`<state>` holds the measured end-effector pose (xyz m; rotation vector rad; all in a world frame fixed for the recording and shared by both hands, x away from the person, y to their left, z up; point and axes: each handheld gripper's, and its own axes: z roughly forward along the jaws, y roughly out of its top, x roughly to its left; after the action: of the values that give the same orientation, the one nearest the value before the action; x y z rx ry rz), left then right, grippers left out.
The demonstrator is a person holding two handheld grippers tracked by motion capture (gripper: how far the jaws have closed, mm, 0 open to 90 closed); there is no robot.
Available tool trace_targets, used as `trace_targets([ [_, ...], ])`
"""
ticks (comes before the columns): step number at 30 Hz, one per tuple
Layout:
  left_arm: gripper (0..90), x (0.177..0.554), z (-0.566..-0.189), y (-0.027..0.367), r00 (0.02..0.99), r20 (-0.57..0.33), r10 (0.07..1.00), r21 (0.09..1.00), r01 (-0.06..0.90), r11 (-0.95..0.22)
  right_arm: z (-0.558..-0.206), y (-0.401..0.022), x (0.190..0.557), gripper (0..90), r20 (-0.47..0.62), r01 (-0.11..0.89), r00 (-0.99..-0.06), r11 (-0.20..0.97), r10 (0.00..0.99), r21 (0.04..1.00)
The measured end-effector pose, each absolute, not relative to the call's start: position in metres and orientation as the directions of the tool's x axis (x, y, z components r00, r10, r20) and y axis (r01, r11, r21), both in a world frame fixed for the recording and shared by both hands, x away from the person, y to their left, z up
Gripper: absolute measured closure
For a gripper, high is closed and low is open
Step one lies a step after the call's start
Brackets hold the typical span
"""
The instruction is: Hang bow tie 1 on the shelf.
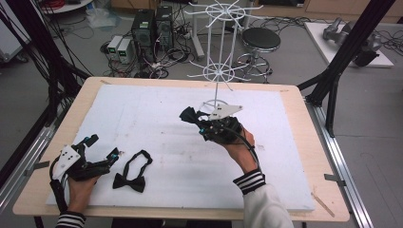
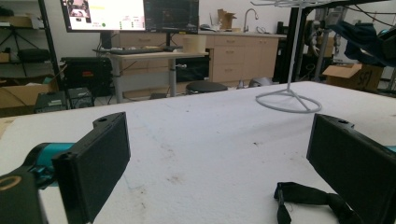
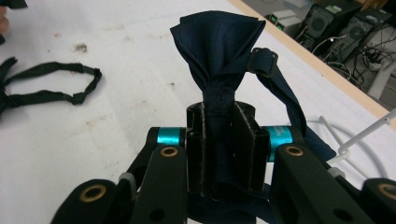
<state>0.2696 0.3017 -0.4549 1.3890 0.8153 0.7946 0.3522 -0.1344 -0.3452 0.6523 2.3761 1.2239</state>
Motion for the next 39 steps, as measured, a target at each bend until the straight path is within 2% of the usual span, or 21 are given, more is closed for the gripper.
trace_targets([
  [10,6.5,0.269,-0.455,0.302,0.509,-0.019,0.861,1.000,-0.005,0.025,-0.338,-0.147,0.345,75.5,-0.136,0.189,-0.805,0.466,0.578,0.865],
  [27,6.5,0.269,-0.455,0.301,0.507,-0.019,0.862,1.000,-0.007,0.026,-0.325,-0.181,0.335,75.5,-0.128,0.157,-0.728,0.345,0.674,0.925],
  [39,6.5,0.269,-0.455,0.301,0.507,-0.019,0.862,1.000,-0.007,0.026,-0.320,-0.193,0.332,75.5,-0.124,0.144,-0.699,0.309,0.704,0.940],
])
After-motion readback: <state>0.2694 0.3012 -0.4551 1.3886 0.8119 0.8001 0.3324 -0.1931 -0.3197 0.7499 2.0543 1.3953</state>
